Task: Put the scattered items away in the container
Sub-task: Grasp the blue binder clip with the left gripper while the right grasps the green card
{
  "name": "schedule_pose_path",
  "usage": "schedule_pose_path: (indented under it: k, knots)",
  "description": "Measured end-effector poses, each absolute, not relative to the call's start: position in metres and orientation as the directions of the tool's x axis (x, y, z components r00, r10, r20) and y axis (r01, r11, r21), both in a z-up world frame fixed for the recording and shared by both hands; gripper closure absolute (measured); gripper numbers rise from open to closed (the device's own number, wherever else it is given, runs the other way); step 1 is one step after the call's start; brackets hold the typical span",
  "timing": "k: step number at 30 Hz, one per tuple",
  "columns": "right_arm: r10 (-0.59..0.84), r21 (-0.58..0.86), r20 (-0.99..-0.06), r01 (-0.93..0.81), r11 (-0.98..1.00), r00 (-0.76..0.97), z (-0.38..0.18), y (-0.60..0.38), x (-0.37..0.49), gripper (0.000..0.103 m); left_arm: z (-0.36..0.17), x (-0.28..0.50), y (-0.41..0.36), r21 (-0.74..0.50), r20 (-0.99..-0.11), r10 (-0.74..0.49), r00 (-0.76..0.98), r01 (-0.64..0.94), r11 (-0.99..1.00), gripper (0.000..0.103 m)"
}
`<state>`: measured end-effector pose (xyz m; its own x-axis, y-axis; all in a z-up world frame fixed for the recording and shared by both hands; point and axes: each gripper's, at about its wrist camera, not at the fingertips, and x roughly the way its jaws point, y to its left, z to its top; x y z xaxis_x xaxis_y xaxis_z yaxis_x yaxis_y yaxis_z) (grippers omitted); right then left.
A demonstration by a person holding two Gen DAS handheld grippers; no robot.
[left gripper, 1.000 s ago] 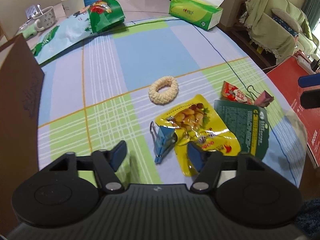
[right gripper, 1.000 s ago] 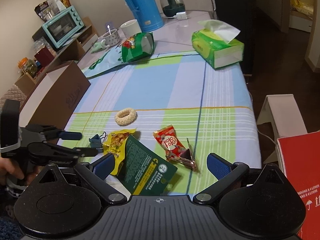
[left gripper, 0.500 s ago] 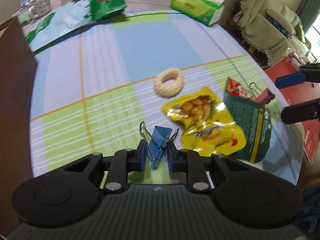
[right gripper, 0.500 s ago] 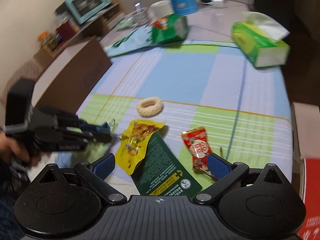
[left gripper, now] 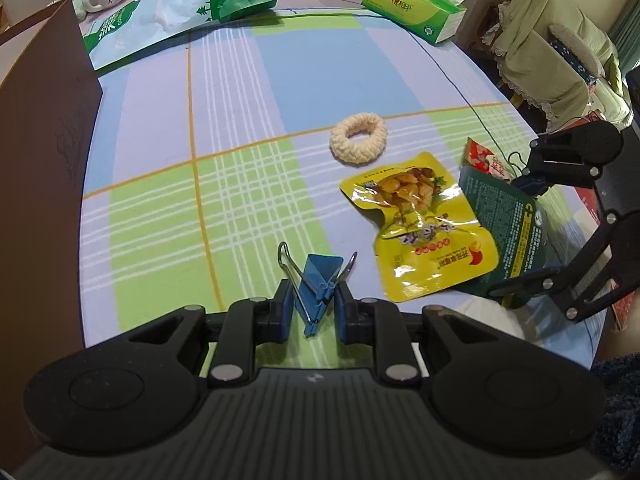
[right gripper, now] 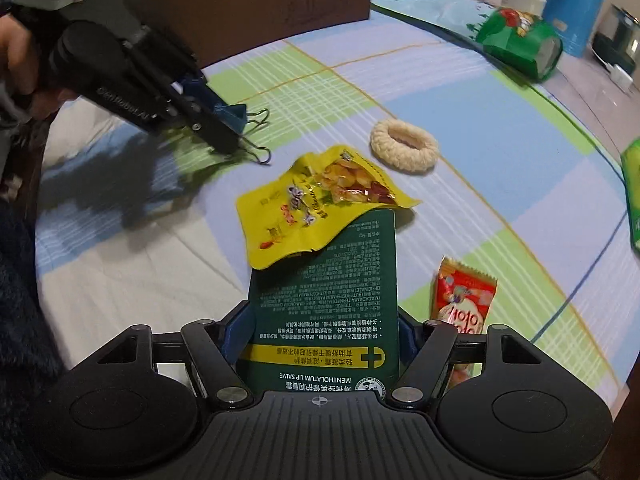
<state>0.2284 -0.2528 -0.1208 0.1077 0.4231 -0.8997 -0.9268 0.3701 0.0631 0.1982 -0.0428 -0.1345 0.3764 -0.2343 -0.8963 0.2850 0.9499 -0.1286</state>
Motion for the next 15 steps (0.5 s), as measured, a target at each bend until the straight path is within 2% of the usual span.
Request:
schedule_pose_path:
  k: [1,2,3,6,8,11,15]
  knots:
    - [0.425,0.075,-0.898,-0.915,0.397,0.111,-0.12,-0.255,0.228,0.038,-0.135,0.196,-0.043,-0.128,-0.897,-0.234,0.376,0.285,0.95,0.085]
    - [0.432,0.095,-0.895,-0.896,0.433,0.114,-0.118,-0.257,0.228,0.045,-0.135,0.194,-0.044,-0.129,-0.897,-0.234,0.375,0.285,0.95,0.085]
    - [0.439,0.116,-0.891,-0.876,0.467,0.116,-0.116,-0.26,0.229,0.056,-0.135,0.192,-0.045,-0.13,-0.898,-0.235,0.373,0.287,0.949,0.085]
    - [0.479,0.203,-0.871,-0.807,0.554,0.11,-0.108,-0.275,0.231,0.079,-0.134,0.186,-0.048,-0.126,-0.9,-0.236,0.367,0.298,0.946,0.085]
    - [0.51,0.264,-0.854,-0.76,0.594,0.102,-0.102,-0.286,0.231,0.085,-0.132,0.182,-0.051,-0.126,-0.898,-0.242,0.367,0.313,0.941,0.085]
    - [0.557,0.351,-0.827,-0.71,0.611,0.071,-0.097,-0.298,0.224,0.102,-0.129,0.175,-0.054,-0.124,-0.896,-0.249,0.369,0.33,0.936,0.086]
    - [0.569,0.387,-0.822,-0.699,0.602,0.035,-0.091,-0.302,0.208,0.103,-0.126,0.166,-0.055,-0.118,-0.894,-0.248,0.373,0.339,0.934,0.086]
